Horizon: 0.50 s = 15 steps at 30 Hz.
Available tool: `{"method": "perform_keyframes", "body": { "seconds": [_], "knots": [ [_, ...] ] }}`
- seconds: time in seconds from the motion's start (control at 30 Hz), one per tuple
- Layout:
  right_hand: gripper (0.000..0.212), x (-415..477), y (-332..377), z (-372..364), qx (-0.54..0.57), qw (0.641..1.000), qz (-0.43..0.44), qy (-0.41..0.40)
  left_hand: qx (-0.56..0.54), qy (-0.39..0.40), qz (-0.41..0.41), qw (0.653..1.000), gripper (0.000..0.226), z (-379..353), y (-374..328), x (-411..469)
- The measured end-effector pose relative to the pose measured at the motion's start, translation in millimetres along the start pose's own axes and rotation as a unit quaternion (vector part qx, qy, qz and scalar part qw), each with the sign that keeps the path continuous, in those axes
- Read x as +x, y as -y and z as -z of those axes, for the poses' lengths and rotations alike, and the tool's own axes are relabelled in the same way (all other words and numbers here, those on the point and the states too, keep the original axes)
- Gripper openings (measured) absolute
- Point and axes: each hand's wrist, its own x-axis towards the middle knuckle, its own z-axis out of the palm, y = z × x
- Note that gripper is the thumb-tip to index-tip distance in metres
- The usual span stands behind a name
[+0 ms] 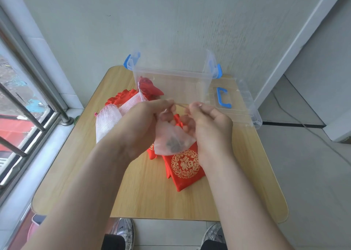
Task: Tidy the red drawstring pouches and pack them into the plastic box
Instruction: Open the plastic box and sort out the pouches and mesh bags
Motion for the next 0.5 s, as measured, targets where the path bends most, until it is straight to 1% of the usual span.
{"method": "perform_keyframes", "body": {
  "seconds": [0.03,0.1,0.17,0.23,0.27,0.37,0.43,0.5],
  "knots": [
    [0.004,0.4,-3.1,0.9,-0.05,0.999,0.005,-0.011,-0.049,0.003,0.014,0.999,0.015,-2.0,-1.8,-0.5],
    [0.01,1.2,-8.3,2.9,-0.167,0.985,0.037,-0.034,-0.095,-0.011,0.025,0.995,0.005,-3.1,-2.1,0.7],
    [0.019,0.8,-8.1,3.7,-0.274,0.956,0.088,-0.051,-0.109,-0.033,0.033,0.993,0.008,-1.7,-1.2,2.3],
    [0.024,-2.0,-4.8,3.6,-0.348,0.928,0.116,-0.062,-0.107,-0.05,0.043,0.992,0.007,-0.2,-0.9,3.2],
    [0.024,-3.3,-2.9,4.0,-0.368,0.919,0.125,-0.068,-0.101,-0.053,0.049,0.992,0.004,0.6,-1.0,3.4],
    [0.019,-3.0,-0.4,6.4,-0.39,0.903,0.151,-0.097,-0.037,-0.06,0.073,0.995,0.014,3.7,0.9,4.7],
    [0.017,0.4,-1.3,8.3,-0.377,0.904,0.163,-0.117,0.007,-0.057,0.089,0.994,0.012,4.1,2.2,5.4],
    [0.016,4.1,-4.7,9.4,-0.355,0.907,0.188,-0.129,0.038,-0.045,0.101,0.993,0.016,3.4,4.0,5.0]
  ]
}}
